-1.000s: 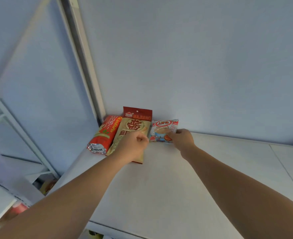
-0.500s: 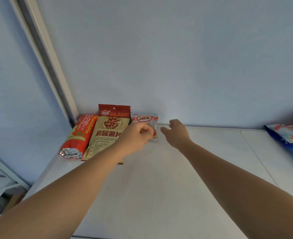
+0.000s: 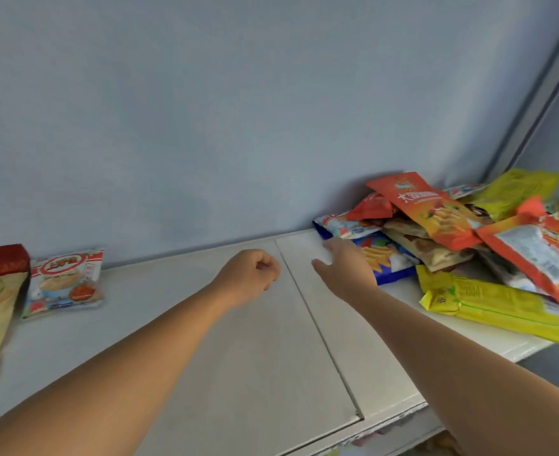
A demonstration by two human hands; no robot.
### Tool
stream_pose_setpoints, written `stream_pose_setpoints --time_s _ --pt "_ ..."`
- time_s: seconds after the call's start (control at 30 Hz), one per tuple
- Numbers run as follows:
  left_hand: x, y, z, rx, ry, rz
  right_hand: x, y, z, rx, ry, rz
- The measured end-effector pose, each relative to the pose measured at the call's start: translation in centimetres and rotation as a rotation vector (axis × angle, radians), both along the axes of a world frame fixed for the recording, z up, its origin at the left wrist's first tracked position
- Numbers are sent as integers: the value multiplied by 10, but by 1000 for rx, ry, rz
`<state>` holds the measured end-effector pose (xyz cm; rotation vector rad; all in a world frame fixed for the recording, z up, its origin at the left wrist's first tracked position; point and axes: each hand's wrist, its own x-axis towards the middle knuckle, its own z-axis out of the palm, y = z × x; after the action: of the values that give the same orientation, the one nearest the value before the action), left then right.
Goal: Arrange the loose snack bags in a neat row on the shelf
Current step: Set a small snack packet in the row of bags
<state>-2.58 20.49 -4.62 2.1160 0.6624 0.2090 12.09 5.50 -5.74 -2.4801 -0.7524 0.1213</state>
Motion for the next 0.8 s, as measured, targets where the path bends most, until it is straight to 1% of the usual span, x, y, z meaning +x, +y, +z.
stream_pose_setpoints --time_s 0.13,0.2,0.27,0.37,0.47,0.53,0.6,0.67,0.7,0.73,0.8 --pt "48 -32 -1 0 4 -8 52 -25 4 -141 -125 -20" --pt "64 -41 -4 -3 15 -11 72 -28 4 -197 -169 13" --pt "74 -47 -5 -7 30 -10 86 -26 1 -204 -189 66" --pt "82 -48 -4 -11 54 -8 99 -15 -4 -255 -226 97" --pt "84 -43 -3 -12 65 -5 103 -2 -8 -328 -301 43" --pt "83 -36 -1 -10 59 5 103 4 -10 -339 -362 14" --pt "83 -28 -1 -19 42 25 105 4 -10 -266 -424 22" --pt "83 -19 -1 -29 16 49 106 2 -7 -101 -424 62" --pt "83 -15 -1 -35 -7 64 104 1 -3 27 -372 80" --pt "84 -11 0 -64 -44 87 100 1 1 182 -271 88" --pt "84 -5 5 -137 -127 139 88 1 12 501 17 96"
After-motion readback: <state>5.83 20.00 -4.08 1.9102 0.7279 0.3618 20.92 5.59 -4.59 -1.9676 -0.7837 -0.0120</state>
